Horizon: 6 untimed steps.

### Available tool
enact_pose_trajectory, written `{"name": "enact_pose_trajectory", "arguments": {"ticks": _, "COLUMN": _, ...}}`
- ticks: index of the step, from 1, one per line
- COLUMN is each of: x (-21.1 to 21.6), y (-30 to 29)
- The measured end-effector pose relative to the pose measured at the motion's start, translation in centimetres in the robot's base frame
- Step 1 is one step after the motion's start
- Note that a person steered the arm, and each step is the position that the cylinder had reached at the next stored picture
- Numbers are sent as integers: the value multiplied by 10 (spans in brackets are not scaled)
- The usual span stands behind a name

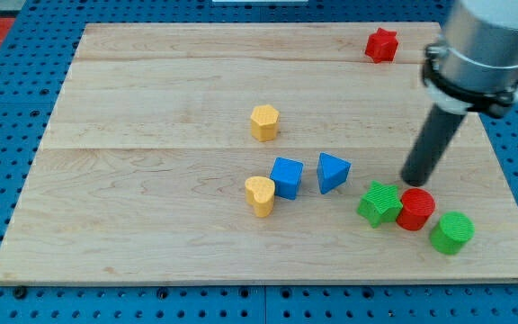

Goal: Push the blue triangle to the top right of the yellow hexagon

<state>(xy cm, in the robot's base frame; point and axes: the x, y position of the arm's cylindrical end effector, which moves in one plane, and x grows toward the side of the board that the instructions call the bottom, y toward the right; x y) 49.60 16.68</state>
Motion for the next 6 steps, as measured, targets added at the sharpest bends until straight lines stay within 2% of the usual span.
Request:
{"name": "enact_pose_trajectory", "arguments": {"ticks": 1, "x": 10, "y": -31}}
{"name": "enact_pose_trajectory", "arguments": {"ticks": 2, "x": 10, "y": -93}}
{"name": "enact_pose_trajectory", "arguments": {"ticks": 3, "x": -6, "y": -107}}
{"name": "enact_pose_trajectory", "arguments": {"ticks": 5, "x": -94, "y": -93}}
{"name": "enact_pose_trajectory", "arguments": {"ticks": 6, "x": -75, "y": -97}}
